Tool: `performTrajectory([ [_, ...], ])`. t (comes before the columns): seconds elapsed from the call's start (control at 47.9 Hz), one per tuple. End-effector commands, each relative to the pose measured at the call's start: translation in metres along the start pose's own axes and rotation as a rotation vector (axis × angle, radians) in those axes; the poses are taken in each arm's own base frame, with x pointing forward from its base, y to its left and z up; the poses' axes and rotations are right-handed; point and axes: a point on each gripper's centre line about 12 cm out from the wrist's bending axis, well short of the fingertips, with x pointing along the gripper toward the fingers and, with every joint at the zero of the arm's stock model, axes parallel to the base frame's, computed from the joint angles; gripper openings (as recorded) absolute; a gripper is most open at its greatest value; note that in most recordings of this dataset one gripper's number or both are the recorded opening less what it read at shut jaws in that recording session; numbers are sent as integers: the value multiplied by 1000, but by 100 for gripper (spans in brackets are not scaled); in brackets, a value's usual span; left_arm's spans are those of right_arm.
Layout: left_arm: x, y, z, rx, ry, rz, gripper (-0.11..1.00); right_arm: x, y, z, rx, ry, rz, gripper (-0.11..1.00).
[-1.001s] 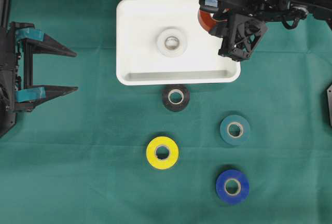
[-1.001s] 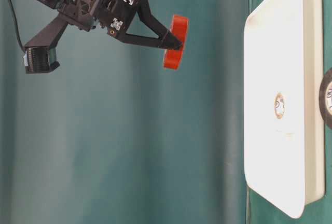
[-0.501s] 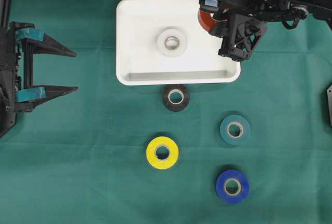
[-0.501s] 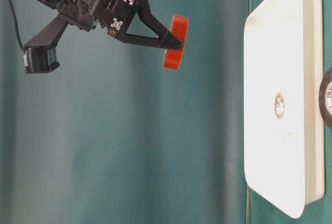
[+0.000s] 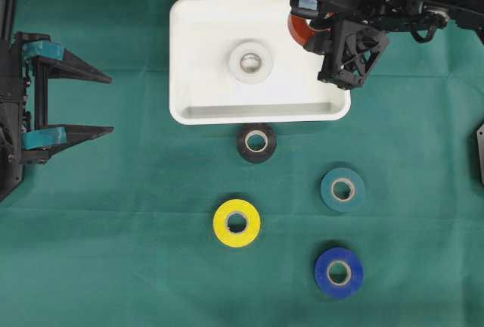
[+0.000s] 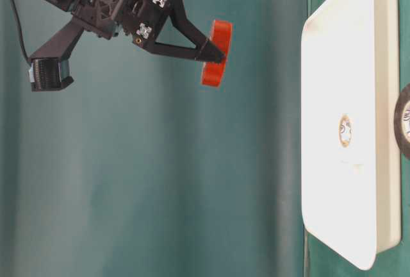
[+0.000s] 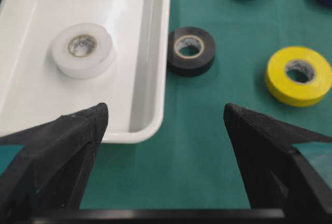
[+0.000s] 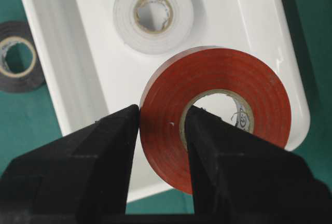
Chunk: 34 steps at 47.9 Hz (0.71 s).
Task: Pick up the tape from a random location and place it into the white case.
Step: 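Lower the red roll into the tray beside the white roll, open right gripper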
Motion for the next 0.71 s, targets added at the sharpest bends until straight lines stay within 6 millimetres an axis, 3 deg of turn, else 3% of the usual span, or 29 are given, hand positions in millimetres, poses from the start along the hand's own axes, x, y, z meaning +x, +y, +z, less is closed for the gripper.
performTrajectory([
  [0.0, 1, 0, 3, 1, -6, -1, 97, 5, 0, 1, 1, -14, 2, 31],
  [0.438, 1, 0, 4, -1, -8, -1, 97, 96, 3, -38, 13, 85, 7, 31],
  [0.689, 1, 0, 4, -1, -9, -1, 97, 124, 0, -56, 42, 107, 3, 31],
])
